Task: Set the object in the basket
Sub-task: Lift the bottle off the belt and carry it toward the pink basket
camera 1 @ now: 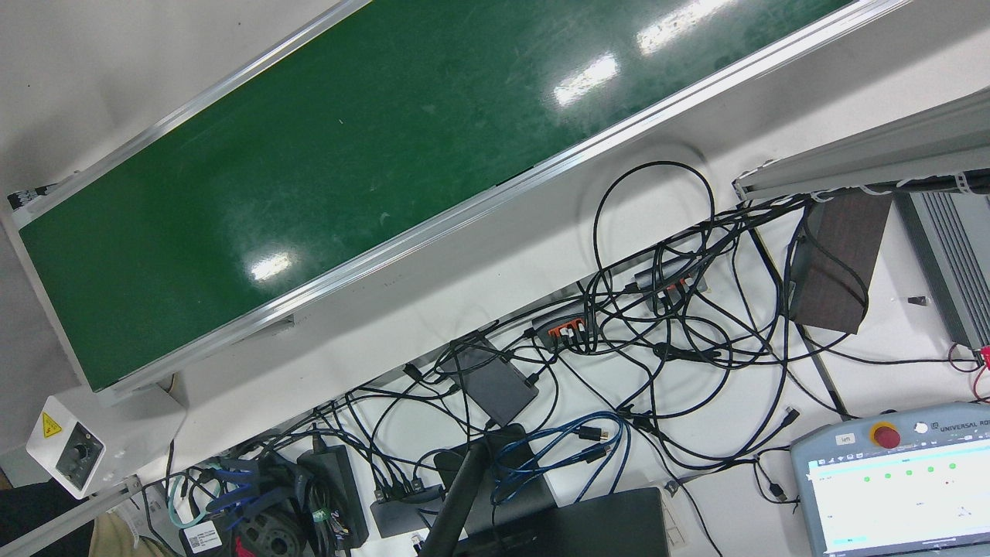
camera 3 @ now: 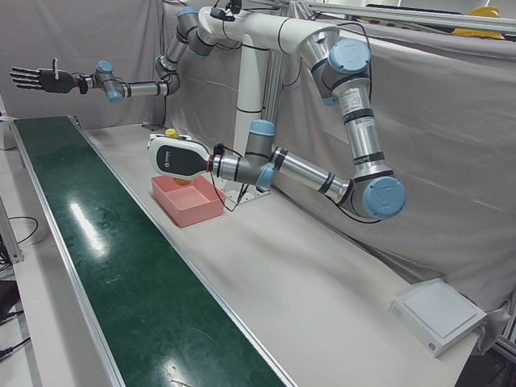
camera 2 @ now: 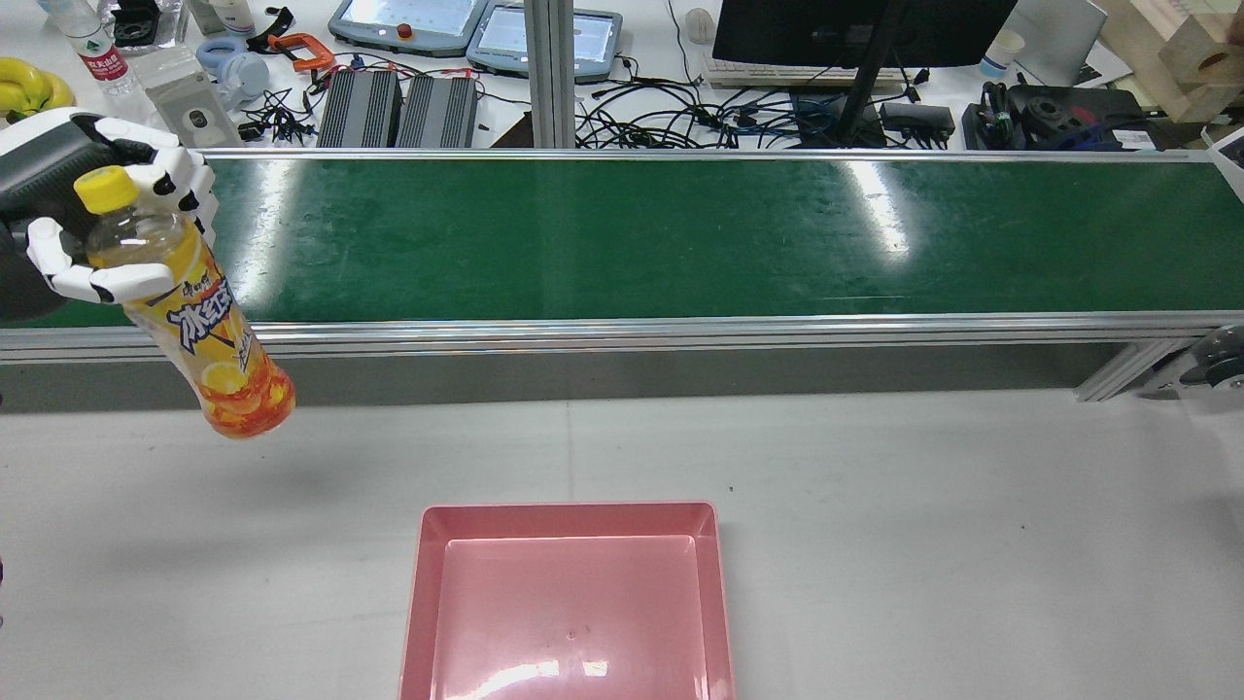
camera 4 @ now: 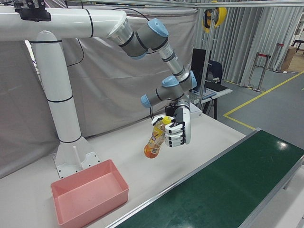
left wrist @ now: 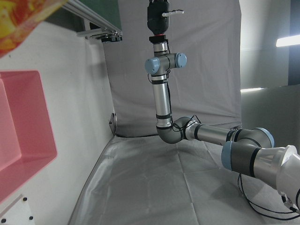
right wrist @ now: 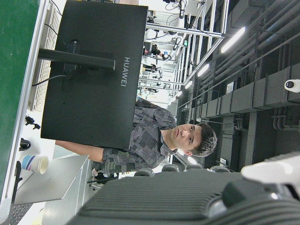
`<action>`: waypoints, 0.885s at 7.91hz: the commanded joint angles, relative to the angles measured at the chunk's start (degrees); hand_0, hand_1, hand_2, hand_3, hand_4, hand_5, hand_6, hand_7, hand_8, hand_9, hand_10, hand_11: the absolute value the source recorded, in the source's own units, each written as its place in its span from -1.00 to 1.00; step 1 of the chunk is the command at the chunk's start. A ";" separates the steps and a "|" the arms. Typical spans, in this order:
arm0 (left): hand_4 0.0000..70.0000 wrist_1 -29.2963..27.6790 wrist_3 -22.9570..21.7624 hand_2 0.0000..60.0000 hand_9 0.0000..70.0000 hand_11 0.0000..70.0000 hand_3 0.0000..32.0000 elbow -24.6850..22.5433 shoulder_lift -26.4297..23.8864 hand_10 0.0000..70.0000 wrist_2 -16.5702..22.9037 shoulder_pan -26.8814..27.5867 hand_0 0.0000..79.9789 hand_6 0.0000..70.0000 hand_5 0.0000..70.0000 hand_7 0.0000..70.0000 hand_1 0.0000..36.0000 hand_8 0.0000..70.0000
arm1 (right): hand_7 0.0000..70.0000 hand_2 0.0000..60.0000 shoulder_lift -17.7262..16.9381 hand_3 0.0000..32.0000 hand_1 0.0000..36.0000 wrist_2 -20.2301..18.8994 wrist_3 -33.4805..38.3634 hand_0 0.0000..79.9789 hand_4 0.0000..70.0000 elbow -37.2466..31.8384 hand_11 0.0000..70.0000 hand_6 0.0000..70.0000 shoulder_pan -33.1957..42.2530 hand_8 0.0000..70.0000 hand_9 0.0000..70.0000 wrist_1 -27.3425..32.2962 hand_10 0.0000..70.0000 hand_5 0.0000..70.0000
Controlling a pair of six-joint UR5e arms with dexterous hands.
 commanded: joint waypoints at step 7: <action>1.00 11.58 14.28 1.00 1.00 1.00 -1.00 -12.10 -1.70 1.00 -12.53 28.40 0.62 1.00 1.00 1.00 0.31 1.00 | -1.00 -1.00 0.00 -1.00 -1.00 0.00 -0.08 -1.00 -1.00 0.00 -1.00 -1.00 0.00 -1.00 -1.00 0.00 -1.00 -1.00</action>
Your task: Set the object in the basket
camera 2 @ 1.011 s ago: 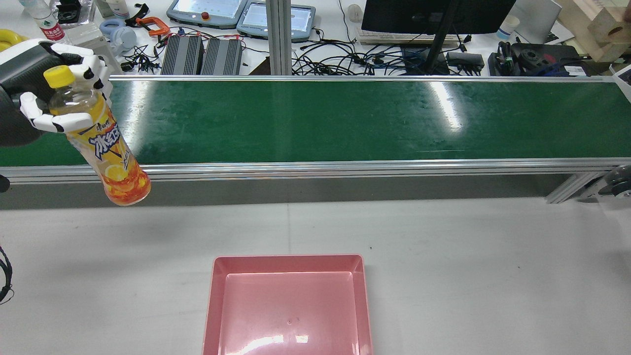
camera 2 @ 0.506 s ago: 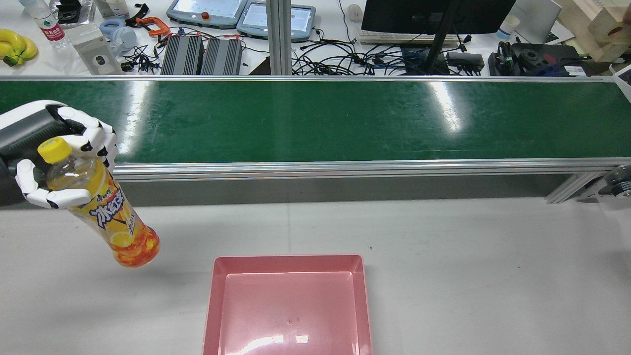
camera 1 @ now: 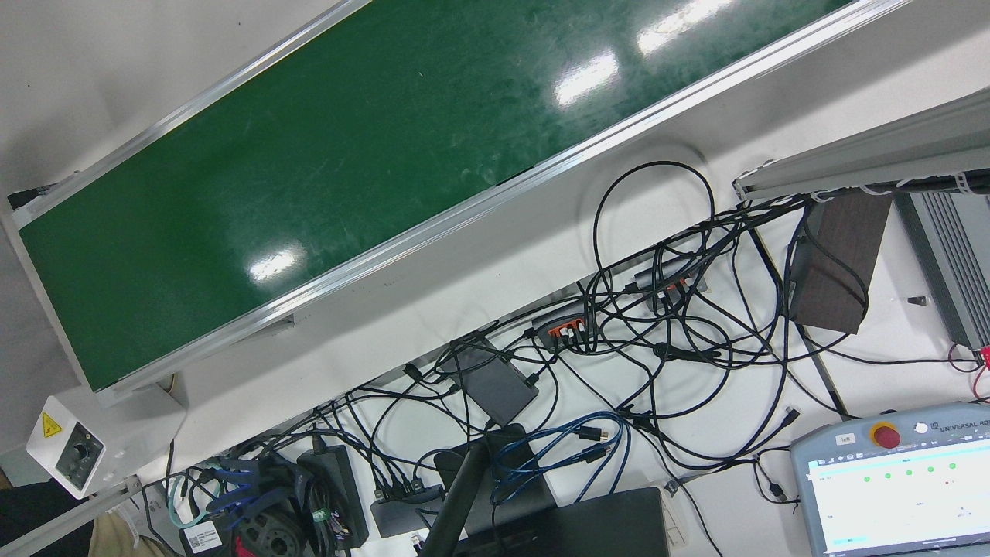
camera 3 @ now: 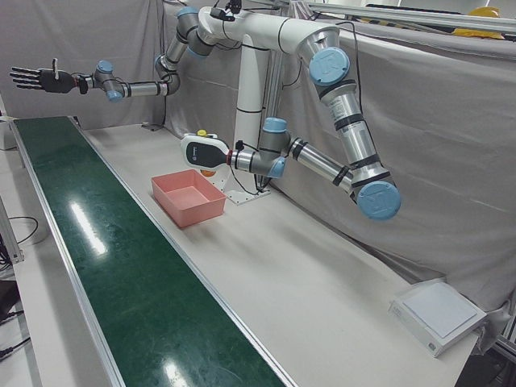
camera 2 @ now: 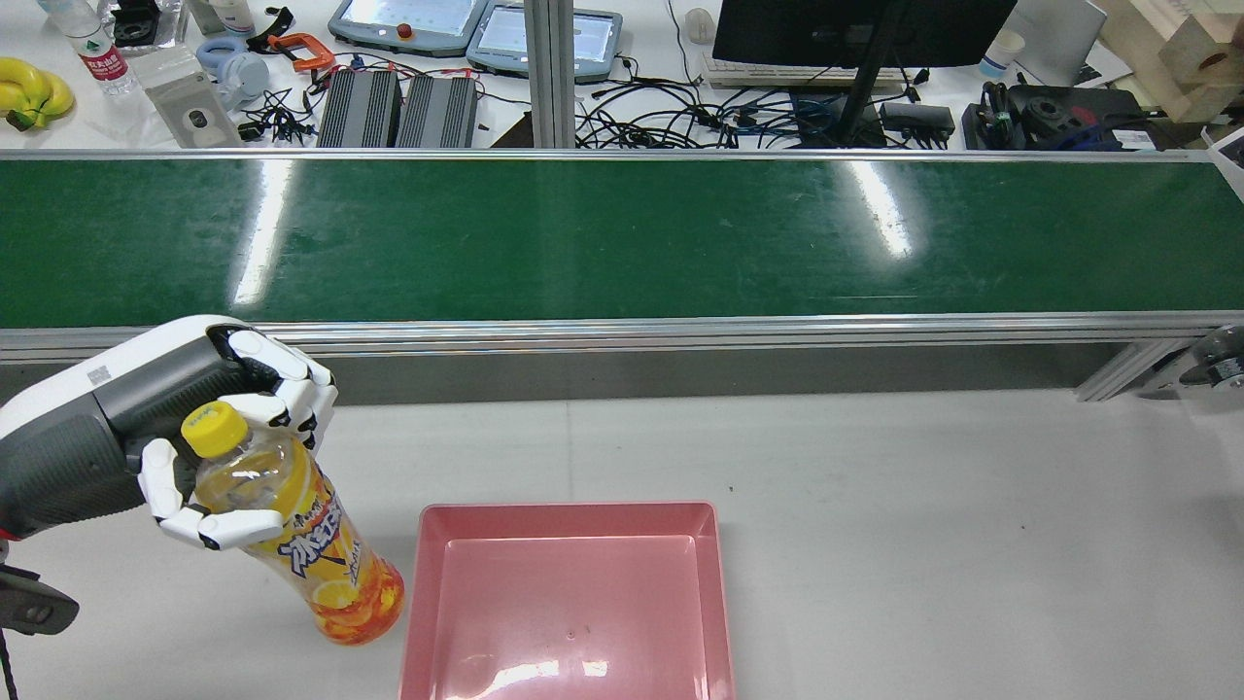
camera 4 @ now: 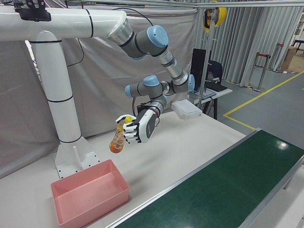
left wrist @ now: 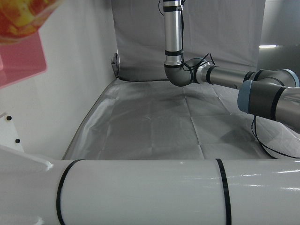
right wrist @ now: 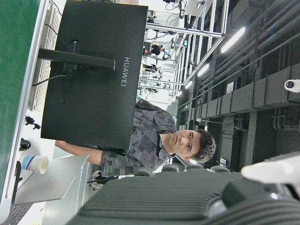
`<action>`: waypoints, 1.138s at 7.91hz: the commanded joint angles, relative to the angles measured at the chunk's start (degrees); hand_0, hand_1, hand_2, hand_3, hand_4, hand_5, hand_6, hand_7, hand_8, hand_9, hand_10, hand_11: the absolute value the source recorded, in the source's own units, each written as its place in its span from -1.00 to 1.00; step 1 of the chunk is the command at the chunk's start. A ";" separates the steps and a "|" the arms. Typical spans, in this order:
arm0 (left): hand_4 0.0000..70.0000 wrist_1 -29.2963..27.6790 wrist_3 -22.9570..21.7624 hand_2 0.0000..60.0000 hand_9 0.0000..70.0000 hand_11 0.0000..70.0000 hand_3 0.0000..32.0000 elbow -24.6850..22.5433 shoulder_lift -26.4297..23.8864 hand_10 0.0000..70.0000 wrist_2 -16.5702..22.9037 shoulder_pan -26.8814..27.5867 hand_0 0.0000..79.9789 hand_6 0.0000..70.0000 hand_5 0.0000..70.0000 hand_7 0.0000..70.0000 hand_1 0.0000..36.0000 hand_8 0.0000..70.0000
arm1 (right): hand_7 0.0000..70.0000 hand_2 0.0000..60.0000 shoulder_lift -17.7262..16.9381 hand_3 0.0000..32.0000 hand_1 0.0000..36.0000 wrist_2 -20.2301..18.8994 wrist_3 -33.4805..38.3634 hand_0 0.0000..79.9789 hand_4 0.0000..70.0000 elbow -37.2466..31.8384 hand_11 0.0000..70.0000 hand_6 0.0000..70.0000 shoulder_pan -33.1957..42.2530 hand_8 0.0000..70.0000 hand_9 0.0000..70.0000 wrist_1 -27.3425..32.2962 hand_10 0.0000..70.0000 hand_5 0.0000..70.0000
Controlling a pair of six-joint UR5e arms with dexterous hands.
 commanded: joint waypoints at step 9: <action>1.00 12.78 5.48 1.00 1.00 1.00 -1.00 1.08 -15.68 1.00 -11.07 11.47 0.66 1.00 1.00 1.00 0.14 1.00 | -1.00 -1.00 0.00 -1.00 -1.00 0.00 0.03 -1.00 -1.00 0.00 -1.00 -1.00 0.00 -1.00 -1.00 0.00 -1.00 -1.00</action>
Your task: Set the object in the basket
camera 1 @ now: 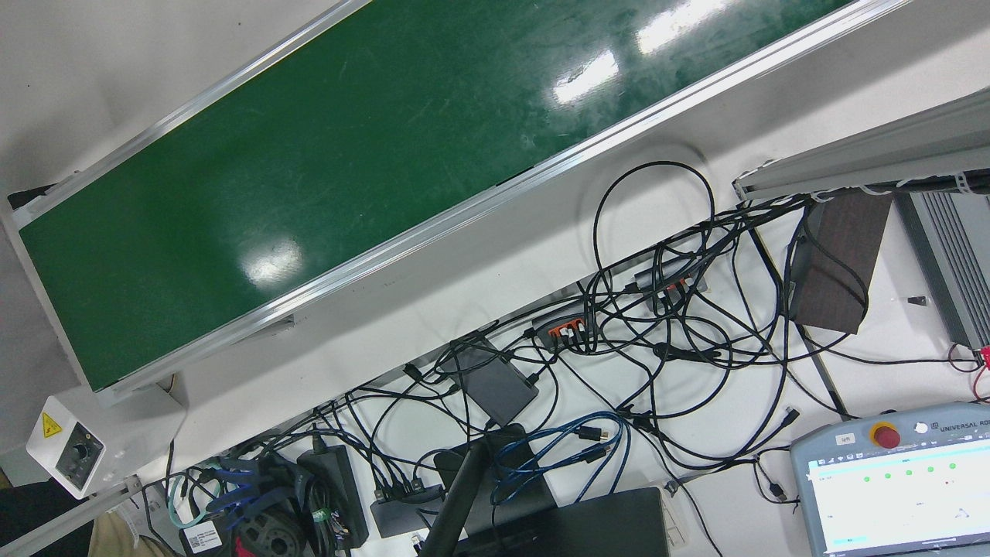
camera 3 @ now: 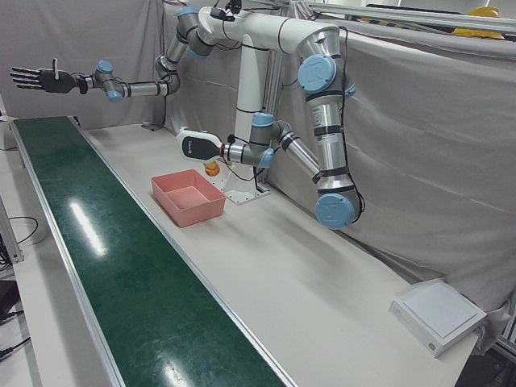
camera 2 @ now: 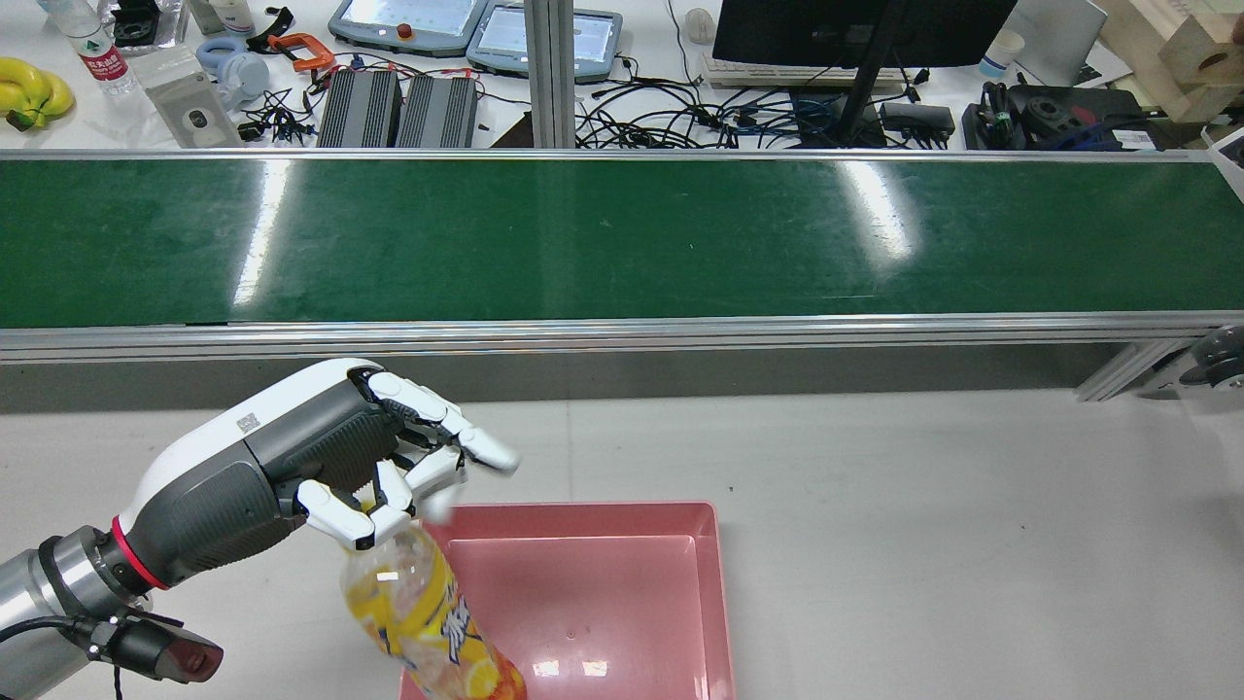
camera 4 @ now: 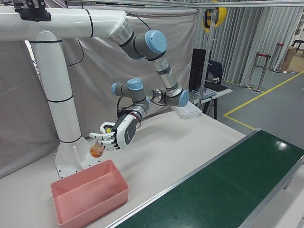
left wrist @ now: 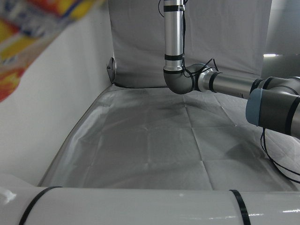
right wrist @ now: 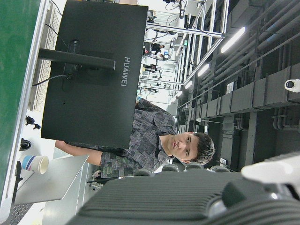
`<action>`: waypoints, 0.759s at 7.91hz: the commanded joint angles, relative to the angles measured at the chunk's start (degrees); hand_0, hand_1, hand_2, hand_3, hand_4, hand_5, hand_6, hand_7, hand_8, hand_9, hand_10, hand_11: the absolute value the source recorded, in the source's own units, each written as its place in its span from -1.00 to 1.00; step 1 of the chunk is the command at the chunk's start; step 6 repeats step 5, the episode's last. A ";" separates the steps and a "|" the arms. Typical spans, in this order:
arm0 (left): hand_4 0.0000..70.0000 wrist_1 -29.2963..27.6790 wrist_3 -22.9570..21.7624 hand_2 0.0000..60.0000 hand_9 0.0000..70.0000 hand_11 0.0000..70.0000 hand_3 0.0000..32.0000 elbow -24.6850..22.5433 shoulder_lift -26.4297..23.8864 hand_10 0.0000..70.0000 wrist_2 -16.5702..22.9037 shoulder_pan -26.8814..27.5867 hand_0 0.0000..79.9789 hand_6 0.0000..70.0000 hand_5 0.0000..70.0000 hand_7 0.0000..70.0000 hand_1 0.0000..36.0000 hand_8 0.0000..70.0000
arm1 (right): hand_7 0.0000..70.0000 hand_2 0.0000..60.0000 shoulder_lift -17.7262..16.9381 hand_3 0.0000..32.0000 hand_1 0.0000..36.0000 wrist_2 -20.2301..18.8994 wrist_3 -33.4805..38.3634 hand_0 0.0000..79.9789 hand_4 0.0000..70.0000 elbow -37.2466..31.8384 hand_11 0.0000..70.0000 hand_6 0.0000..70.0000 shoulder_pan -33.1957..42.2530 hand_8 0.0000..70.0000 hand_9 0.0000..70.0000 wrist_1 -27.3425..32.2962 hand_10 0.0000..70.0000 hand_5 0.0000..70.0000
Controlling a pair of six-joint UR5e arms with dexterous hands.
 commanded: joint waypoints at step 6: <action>0.89 2.68 -0.19 -1.00 0.65 1.00 -1.00 0.04 -2.23 0.49 0.08 0.21 1.00 0.03 0.31 0.88 -0.63 0.14 | -1.00 -1.00 0.00 -1.00 -1.00 0.00 0.01 -1.00 -1.00 0.02 -1.00 -1.00 0.00 -1.00 -1.00 0.00 -1.00 -1.00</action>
